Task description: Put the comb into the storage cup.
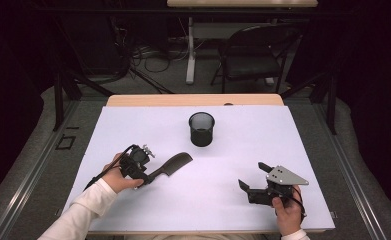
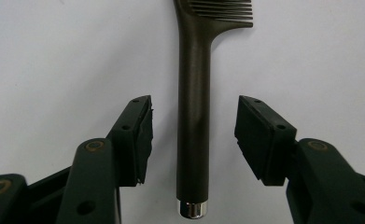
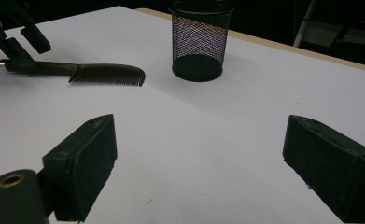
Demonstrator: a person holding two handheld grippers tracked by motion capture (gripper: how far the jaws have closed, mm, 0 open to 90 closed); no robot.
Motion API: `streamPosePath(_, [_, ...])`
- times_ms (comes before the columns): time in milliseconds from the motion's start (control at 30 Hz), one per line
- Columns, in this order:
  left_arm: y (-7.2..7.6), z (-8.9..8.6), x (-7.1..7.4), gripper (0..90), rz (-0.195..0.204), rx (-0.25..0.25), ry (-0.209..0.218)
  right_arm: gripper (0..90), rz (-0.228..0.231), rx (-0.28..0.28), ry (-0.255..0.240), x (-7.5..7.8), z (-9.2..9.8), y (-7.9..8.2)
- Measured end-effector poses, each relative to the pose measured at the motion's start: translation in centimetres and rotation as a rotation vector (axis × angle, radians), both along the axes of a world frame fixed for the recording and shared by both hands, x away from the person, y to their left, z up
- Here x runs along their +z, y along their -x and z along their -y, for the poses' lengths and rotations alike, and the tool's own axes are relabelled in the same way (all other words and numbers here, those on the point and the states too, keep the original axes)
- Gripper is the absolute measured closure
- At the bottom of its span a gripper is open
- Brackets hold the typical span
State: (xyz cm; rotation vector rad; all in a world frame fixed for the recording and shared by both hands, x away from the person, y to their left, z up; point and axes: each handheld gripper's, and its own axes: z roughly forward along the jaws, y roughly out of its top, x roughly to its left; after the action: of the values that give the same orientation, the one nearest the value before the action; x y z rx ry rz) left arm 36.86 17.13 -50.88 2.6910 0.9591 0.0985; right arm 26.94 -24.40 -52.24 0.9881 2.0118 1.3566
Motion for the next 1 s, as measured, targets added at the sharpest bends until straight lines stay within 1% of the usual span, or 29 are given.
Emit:
streamPosePath(267, [-0.2,0.1,-0.4,51.7,-0.025,-0.006,-0.027,10.1,0.000,0.001,0.001,0.0,0.0,0.0])
streamPosePath(367, [-0.2,0.2,-0.6,54.4,-0.026,-0.004,-0.033,10.1,0.000,0.001,0.001,0.0,0.0,0.0])
streamPosePath(433, [-0.2,0.2,-0.7,55.6,-0.032,-0.011,-0.047,10.1,-0.001,0.002,0.001,0.0,0.0,0.0])
streamPosePath(600, [-0.3,0.3,-1.0,57.6,-0.031,-0.004,-0.054,10.2,-0.001,0.002,0.002,0.0,0.0,0.0])
streamPosePath(633, [-0.4,0.3,-0.9,58.1,-0.036,-0.005,-0.059,10.2,0.001,0.001,0.000,0.0,0.0,0.0])
streamPosePath(867, [-0.4,0.6,-1.2,60.0,-0.041,-0.015,-0.064,10.3,-0.003,0.002,0.001,0.0,0.0,0.0])
streamPosePath(1000, [-0.4,0.7,-1.4,61.0,-0.039,-0.012,-0.067,10.5,-0.001,0.002,0.001,0.0,0.0,0.0])
